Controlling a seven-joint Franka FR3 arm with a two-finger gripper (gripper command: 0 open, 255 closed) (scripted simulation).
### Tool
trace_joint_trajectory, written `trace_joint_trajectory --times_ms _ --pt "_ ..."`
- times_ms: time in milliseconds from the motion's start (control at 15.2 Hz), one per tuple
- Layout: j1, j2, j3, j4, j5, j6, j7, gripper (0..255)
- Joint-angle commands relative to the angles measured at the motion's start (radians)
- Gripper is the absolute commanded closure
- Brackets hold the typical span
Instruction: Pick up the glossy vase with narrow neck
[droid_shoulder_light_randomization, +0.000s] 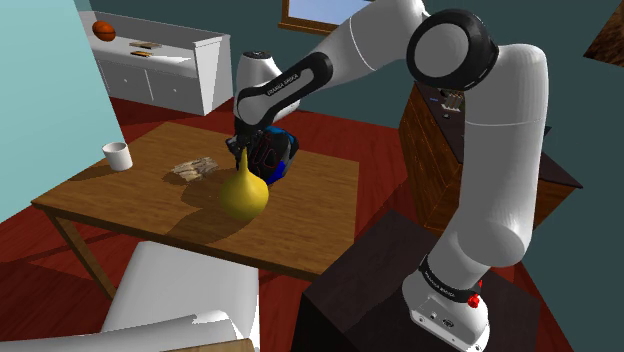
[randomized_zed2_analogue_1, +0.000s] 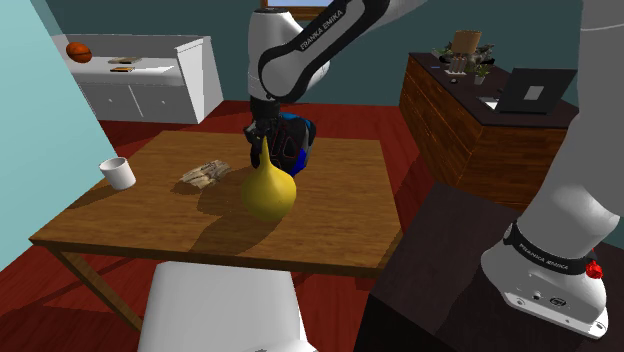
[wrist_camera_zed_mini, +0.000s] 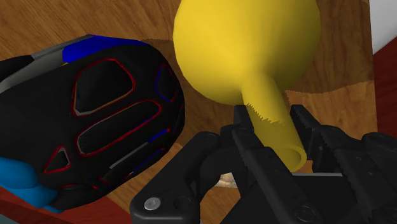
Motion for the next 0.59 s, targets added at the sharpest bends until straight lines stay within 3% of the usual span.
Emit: trace_joint_trajectory --times_ms 0,528 --pt "0.0 -0.007 0.001 0.003 0.002 -0.011 -0.001 255" --pt "-0.004 -0.063 0.007 0.036 0.014 -0.099 -0.01 255"
